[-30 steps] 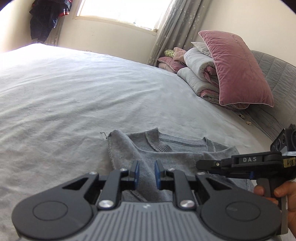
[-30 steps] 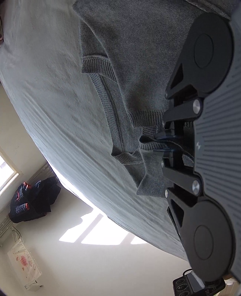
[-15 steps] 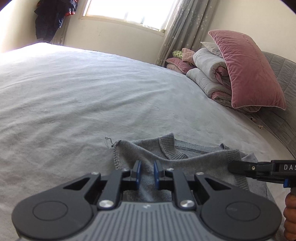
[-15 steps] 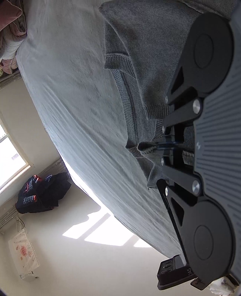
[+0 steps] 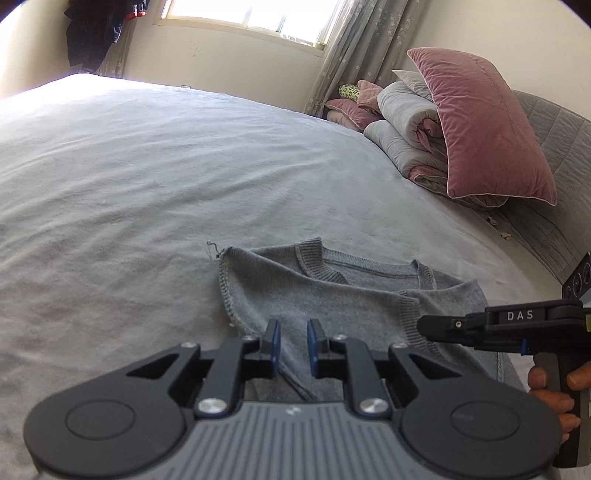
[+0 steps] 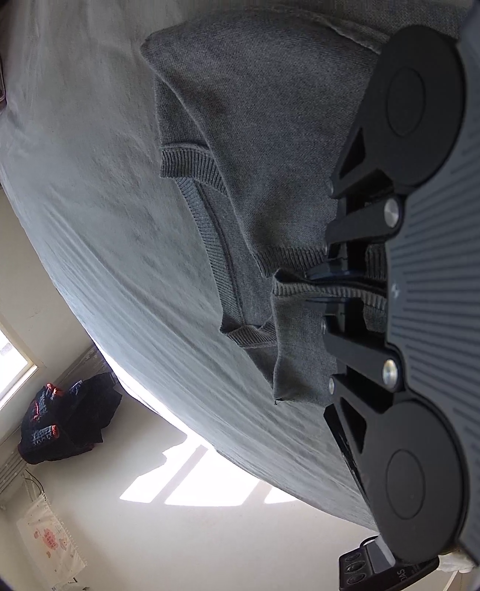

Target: Fold clothes

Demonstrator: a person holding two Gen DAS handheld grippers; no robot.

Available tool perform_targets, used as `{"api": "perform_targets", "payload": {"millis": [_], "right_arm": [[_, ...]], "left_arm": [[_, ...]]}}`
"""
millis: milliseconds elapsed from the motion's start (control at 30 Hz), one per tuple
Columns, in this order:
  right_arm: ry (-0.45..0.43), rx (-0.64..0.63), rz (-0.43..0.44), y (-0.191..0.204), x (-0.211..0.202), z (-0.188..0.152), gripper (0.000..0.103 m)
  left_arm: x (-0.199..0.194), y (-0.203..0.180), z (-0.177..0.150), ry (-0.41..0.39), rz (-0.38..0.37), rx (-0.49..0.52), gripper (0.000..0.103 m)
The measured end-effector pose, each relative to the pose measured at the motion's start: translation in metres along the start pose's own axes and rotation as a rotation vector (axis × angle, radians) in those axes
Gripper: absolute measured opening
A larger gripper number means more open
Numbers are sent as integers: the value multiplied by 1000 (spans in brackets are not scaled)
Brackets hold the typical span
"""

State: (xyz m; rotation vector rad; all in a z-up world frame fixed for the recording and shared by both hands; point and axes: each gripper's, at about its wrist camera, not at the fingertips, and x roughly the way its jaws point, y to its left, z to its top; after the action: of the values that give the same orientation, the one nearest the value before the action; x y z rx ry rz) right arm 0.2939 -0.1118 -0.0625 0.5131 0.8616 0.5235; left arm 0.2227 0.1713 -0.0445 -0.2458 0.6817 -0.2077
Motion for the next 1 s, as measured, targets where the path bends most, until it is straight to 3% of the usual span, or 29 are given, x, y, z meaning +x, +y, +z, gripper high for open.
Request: {"api": "perform_targets", "payload": {"millis": [33,100,300,467,633,1000], "right_arm": [[10,-2,-1,0,-7,-2,19],[22,-6,-2,2,-20,-7,41],[84,11,52,15,-54,-38,42],[219,-13,111,34,-59,-79,42],[308,-22,159,53,-59,-110,39],[379,-12,181,78,-75,-152,39]], "left_arm": [[-8,-5,-4,16,-6,14,17],[-24,-17,-15,58,-18,56,20],[-73,-53,-54,174,-43,153,20],[-115,-69,-96,258,-37,206,22],[-153,-73,-133,327,-26,189,22],[-210,-76,-183,328,12,112,22]]}}
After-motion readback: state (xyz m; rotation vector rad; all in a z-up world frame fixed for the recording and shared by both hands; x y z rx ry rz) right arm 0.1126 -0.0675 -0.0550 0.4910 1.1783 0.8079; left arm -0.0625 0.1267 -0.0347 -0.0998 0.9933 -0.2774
